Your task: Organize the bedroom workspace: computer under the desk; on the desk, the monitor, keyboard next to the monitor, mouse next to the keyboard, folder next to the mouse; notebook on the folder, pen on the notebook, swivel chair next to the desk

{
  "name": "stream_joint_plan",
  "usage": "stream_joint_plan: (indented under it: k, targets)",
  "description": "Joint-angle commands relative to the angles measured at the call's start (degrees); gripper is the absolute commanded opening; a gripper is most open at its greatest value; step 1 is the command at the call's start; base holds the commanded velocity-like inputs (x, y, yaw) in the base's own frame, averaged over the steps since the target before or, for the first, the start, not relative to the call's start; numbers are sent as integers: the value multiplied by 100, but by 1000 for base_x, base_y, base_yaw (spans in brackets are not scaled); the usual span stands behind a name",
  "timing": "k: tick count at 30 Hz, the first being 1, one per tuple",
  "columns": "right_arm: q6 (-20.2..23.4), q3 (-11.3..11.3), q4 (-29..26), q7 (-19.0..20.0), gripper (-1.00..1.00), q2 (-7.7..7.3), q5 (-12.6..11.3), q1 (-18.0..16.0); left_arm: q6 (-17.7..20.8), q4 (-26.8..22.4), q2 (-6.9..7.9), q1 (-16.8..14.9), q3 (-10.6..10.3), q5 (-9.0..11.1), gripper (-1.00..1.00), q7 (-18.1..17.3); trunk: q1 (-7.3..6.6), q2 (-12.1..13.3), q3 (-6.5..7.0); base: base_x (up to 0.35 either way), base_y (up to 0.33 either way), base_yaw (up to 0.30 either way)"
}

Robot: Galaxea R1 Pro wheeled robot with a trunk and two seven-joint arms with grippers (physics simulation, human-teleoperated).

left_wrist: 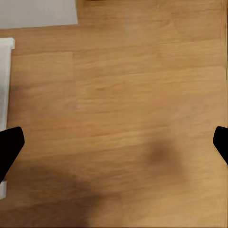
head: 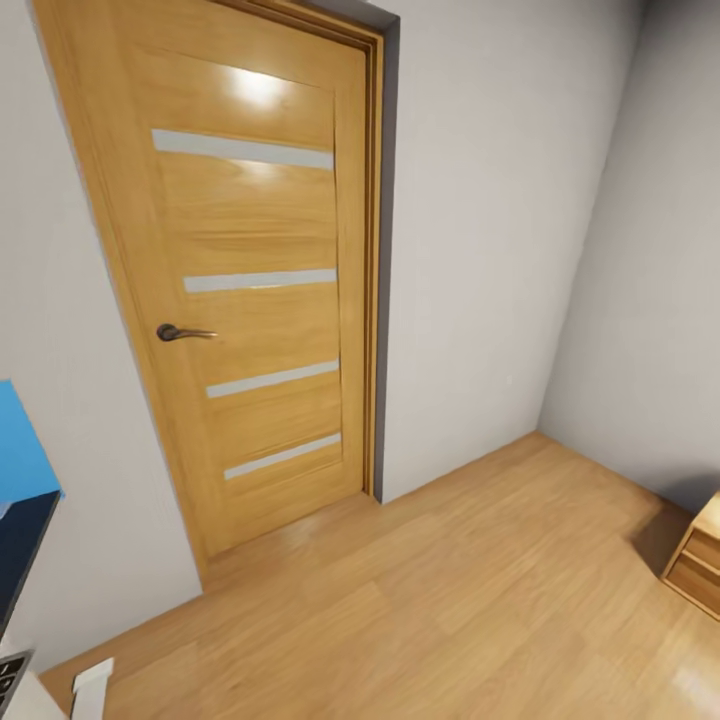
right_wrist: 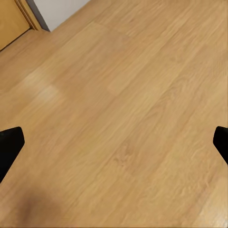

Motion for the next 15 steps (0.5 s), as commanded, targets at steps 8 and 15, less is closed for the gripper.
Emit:
stream_joint_plan:
  k: [8,15]
  targets:
    - [-22,50,7,-15,100,-2,-50,-3,-37,-4,7,-3,-19,-26,100,23,4,-3,-5,325,-78,0]
    - [-18,116,76,-60,100,38,-7,14,-94,133,-93,8,-1,-65,100,75,4,-3,-5,232,-81,0]
